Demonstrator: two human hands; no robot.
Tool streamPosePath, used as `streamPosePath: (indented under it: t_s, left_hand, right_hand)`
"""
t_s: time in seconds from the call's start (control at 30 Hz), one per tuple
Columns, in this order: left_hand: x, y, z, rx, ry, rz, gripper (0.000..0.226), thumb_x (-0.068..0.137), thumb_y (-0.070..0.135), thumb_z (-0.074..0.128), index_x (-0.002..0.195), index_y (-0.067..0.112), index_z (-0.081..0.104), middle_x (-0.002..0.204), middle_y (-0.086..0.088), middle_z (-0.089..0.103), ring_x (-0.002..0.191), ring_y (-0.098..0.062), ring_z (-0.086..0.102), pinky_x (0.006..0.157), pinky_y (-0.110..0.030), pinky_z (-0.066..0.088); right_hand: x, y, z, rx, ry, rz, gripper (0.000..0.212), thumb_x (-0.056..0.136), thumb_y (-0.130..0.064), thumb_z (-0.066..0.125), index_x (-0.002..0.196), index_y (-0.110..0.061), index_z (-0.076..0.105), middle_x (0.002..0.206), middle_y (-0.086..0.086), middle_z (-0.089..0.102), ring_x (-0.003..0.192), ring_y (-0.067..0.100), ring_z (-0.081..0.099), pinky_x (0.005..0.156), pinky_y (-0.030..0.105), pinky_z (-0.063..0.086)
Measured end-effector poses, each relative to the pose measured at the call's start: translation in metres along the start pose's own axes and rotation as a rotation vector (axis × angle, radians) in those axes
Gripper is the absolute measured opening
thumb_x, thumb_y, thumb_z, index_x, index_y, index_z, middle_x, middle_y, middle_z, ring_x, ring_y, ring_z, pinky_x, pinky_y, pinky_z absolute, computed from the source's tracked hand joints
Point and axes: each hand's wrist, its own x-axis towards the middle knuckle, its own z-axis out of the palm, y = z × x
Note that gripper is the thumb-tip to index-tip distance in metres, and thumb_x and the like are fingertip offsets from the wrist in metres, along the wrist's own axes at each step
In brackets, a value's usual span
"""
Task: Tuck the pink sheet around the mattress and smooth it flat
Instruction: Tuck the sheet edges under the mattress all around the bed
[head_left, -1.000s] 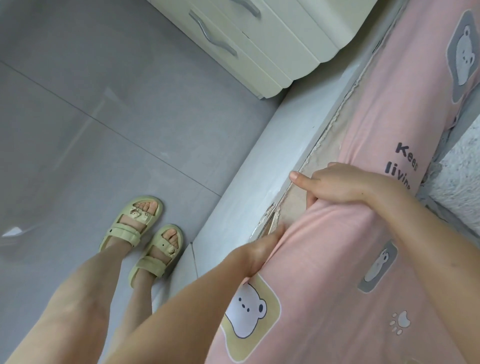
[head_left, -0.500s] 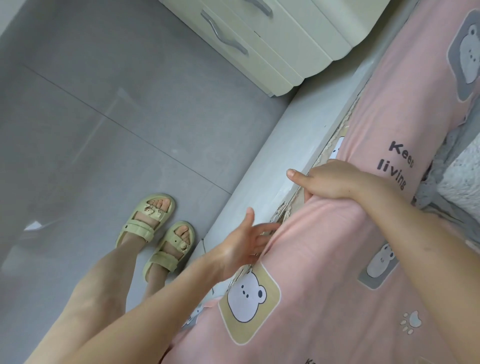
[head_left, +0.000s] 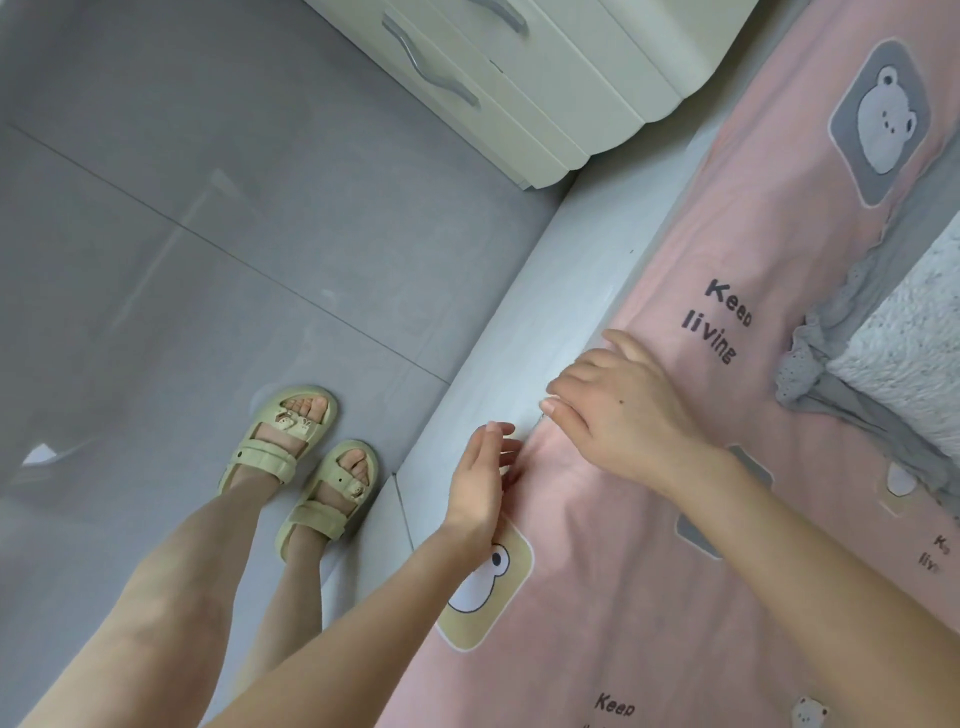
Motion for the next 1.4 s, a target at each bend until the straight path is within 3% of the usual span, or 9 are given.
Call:
streamPosePath:
  t_s: [0.2,0.37,0.53,0.67,0.83,0.97,1.13,1.3,1.4]
  left_hand:
    - [-0.008,-0.013,0.0,0.568,-0.035,0.302,0.041,0.101,0.035,0.031,0.105,0.021,0.069,0.107,0.011,0.06,0.104,-0.008,0.052,0.089,-0.018,0.034]
    - [0.008,-0.013,-0.004,0.419,-0.164,0.005,0.052,0.08,0.063,0.033,0.107,0.032,0.066,0.113,0.012,0.065,0.11,-0.01,0.058,0.101,-0.029,0.042]
    - [0.018,-0.01,0.02,0.4,-0.377,-0.203,0.046,0.095,0.049,0.029,0.107,0.026,0.067,0.106,0.002,0.071,0.093,-0.012,0.068,0.086,-0.023,0.05]
    - [0.028,-0.015,0.014,0.416,-0.373,-0.371,0.064,0.09,0.062,0.028,0.108,0.017,0.069,0.113,-0.008,0.069,0.091,-0.021,0.066,0.088,-0.031,0.048]
    - [0.016,-0.015,-0.019,0.537,-0.324,-0.385,0.06,0.097,0.056,0.013,0.098,0.029,0.067,0.106,0.006,0.069,0.101,-0.01,0.062,0.092,-0.023,0.042]
    - [-0.004,-0.037,-0.063,0.553,-0.254,-0.432,0.058,0.097,0.056,0.018,0.107,0.025,0.066,0.114,0.006,0.066,0.109,-0.011,0.058,0.102,-0.023,0.035]
    - [-0.027,-0.056,-0.109,0.482,-0.128,-0.402,0.058,0.098,0.052,0.025,0.105,0.014,0.068,0.111,-0.005,0.07,0.104,-0.02,0.062,0.101,-0.032,0.041]
    - [-0.053,-0.078,-0.13,0.505,-0.123,-0.289,0.048,0.097,0.051,0.03,0.109,0.022,0.067,0.116,0.003,0.068,0.114,-0.015,0.058,0.109,-0.033,0.036]
    - [-0.07,-0.097,-0.137,0.507,-0.057,-0.157,0.042,0.098,0.047,0.034,0.121,0.025,0.059,0.126,0.012,0.057,0.121,-0.009,0.049,0.11,-0.026,0.029]
  right_hand:
    - [0.0,0.01,0.004,-0.03,-0.294,-0.049,0.076,0.084,-0.047,-0.003,0.1,-0.025,0.068,0.099,-0.006,0.069,0.101,0.018,0.06,0.111,0.04,0.014]
    - [0.005,0.008,-0.004,-0.054,-0.366,-0.066,0.087,0.078,-0.051,-0.013,0.111,-0.026,0.063,0.11,-0.008,0.066,0.108,0.015,0.056,0.112,0.043,0.015]
    - [0.011,0.003,-0.005,-0.097,-0.512,-0.063,0.064,0.098,-0.052,0.01,0.104,-0.022,0.065,0.105,-0.004,0.067,0.104,0.015,0.056,0.102,0.038,0.025]
    - [0.018,0.002,0.003,-0.156,-0.594,-0.069,0.069,0.099,-0.051,0.005,0.105,-0.018,0.066,0.112,0.001,0.066,0.109,0.017,0.056,0.101,0.038,0.023]
    - [0.043,-0.007,0.02,-0.138,-0.757,0.023,0.069,0.098,-0.053,0.003,0.117,-0.019,0.061,0.128,0.002,0.058,0.122,0.017,0.049,0.096,0.033,0.029]
    - [0.026,-0.021,0.017,-0.031,-0.596,0.046,0.065,0.1,-0.048,0.006,0.071,-0.018,0.055,0.094,0.002,0.067,0.095,0.019,0.056,0.099,0.035,0.028]
    - [-0.014,-0.054,0.036,0.102,-0.071,-0.003,0.057,0.092,-0.04,0.022,0.063,-0.017,0.066,0.059,0.0,0.064,0.065,0.024,0.061,0.089,0.041,0.044]
    - [-0.046,-0.106,0.052,0.059,0.031,-0.164,0.05,0.087,-0.038,0.031,0.049,-0.023,0.06,0.046,-0.007,0.052,0.051,0.018,0.05,0.085,0.036,0.034]
    - [-0.065,-0.133,0.053,0.106,-0.102,-0.152,0.061,0.088,-0.042,0.013,0.069,-0.02,0.067,0.066,-0.003,0.063,0.071,0.021,0.057,0.095,0.037,0.029]
